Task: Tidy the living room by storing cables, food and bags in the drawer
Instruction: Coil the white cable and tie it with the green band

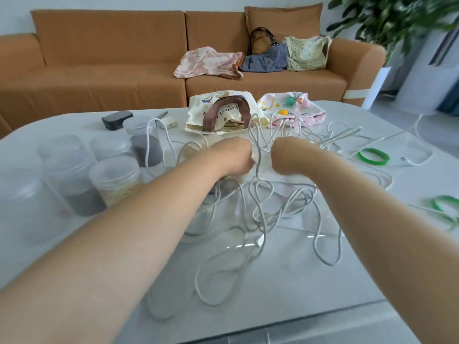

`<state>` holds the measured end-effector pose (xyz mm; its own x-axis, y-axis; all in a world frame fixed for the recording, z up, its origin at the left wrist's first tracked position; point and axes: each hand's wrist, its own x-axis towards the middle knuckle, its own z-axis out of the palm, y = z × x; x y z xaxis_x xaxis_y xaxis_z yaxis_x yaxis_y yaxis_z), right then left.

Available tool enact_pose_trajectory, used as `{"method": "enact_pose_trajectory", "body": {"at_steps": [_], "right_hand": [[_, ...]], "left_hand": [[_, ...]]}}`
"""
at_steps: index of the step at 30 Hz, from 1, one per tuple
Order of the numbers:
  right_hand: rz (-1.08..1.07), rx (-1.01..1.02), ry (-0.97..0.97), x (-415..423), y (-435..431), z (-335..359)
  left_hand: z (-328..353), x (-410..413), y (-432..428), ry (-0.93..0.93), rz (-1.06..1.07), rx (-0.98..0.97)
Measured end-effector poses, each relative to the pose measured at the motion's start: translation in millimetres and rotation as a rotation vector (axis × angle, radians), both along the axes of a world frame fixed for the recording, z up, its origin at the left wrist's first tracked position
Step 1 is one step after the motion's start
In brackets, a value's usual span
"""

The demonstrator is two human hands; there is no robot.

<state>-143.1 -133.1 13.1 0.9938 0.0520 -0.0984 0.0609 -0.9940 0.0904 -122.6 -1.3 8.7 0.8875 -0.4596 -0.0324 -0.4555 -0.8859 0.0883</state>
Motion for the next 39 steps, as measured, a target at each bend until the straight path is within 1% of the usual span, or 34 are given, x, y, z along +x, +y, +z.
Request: {"method": "enact_pose_trajectory", "body": {"at_steps": [3, 7, 9, 11, 15, 18, 20, 23, 26, 28, 30, 32, 33, 35, 37, 39], "right_hand": [[0.003, -0.031, 0.033, -15, 14, 3], [-0.015, 0.007, -0.031, -29, 30, 11], [0.028, 0.005, -0.037, -36, 34, 15], [0.110, 0.039, 0.083, -45, 39, 20], [0.320, 0.051, 0.461, -67, 50, 28], [0.409, -0.036, 0.657, -74, 60, 24], [0.425, -0.139, 0.703, -76, 68, 17], [0.451, -0.268, 0.644, -79, 79, 4], [0.463, -0.341, 0.577, -81, 86, -7], [0.500, -0.347, 0.555, -81, 88, -7], [0.540, -0.264, 0.478, -78, 85, -1], [0.545, -0.147, 0.310, -72, 79, 8], [0.529, -0.129, 0.212, -66, 75, 11], [0.442, -0.112, 0.035, -51, 68, 11], [0.327, -0.058, -0.057, -35, 61, 9], [0.251, -0.017, -0.096, -26, 56, 7]], "left_hand": [[-7, -16, 7, 0.039, 0.007, -0.040], [-9, -31, 29, 0.031, 0.036, -0.127], [-9, -40, 42, 0.037, 0.074, -0.128], [-8, -51, 51, 0.082, 0.080, -0.127], [-4, -65, 60, 0.238, 0.062, -0.083], [-5, -66, 64, 0.246, 0.087, -0.076], [-7, -66, 68, 0.257, 0.109, -0.086], [-11, -64, 68, 0.256, 0.117, -0.085], [-14, -64, 64, 0.222, 0.112, -0.059], [-14, -64, 61, 0.207, 0.110, -0.032], [-14, -62, 61, 0.200, 0.124, -0.043], [-15, -60, 61, 0.181, 0.154, -0.128], [-14, -57, 61, 0.163, 0.168, -0.200], [-12, -53, 61, 0.139, 0.200, -0.407], [-9, -49, 61, 0.126, 0.219, -0.570], [-9, -46, 62, 0.093, 0.213, -0.645]]}}
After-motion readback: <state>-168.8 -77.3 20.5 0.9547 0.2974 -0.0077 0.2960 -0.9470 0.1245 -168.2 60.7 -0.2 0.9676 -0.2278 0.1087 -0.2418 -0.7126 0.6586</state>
